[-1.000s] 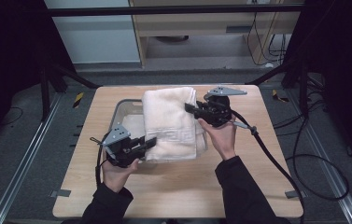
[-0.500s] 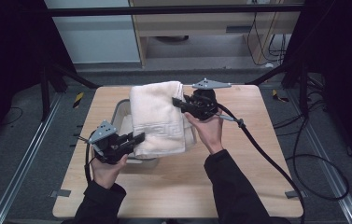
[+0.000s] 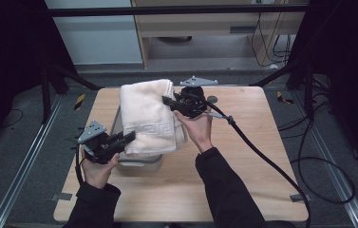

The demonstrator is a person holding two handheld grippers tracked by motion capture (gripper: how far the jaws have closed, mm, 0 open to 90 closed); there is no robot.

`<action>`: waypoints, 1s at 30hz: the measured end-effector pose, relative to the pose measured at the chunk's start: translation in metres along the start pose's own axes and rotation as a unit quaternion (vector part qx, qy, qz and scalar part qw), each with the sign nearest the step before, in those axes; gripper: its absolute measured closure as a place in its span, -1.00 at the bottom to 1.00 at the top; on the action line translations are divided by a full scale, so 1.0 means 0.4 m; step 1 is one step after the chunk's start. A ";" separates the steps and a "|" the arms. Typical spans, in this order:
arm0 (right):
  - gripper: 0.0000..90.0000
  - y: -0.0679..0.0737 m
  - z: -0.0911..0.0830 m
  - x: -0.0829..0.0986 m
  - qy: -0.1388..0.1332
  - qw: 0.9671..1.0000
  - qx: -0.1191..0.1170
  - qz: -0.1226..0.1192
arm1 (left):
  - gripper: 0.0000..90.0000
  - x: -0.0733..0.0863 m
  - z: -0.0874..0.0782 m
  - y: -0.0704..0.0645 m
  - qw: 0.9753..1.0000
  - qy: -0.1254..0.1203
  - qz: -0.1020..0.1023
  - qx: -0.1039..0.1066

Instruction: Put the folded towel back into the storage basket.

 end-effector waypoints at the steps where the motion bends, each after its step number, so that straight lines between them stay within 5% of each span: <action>1: 0.49 0.002 0.004 0.000 0.001 1.000 0.000 0.000 | 0.64 -0.001 -0.002 0.003 1.000 0.001 0.001 -0.003; 30: 0.48 0.063 0.123 0.025 -0.003 1.000 -0.014 0.013 | 0.64 0.001 -0.058 0.094 0.998 0.015 -0.001 -0.056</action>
Point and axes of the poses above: each handheld gripper's, and its own axes: z roughly forward along the jaws, x roughly out of its underside, y roughly to its left, the point moved 2 cm from there along z, roughly forward along the jaws, and after that the axes turned 11 degrees about -y, right-handed, at the moved point
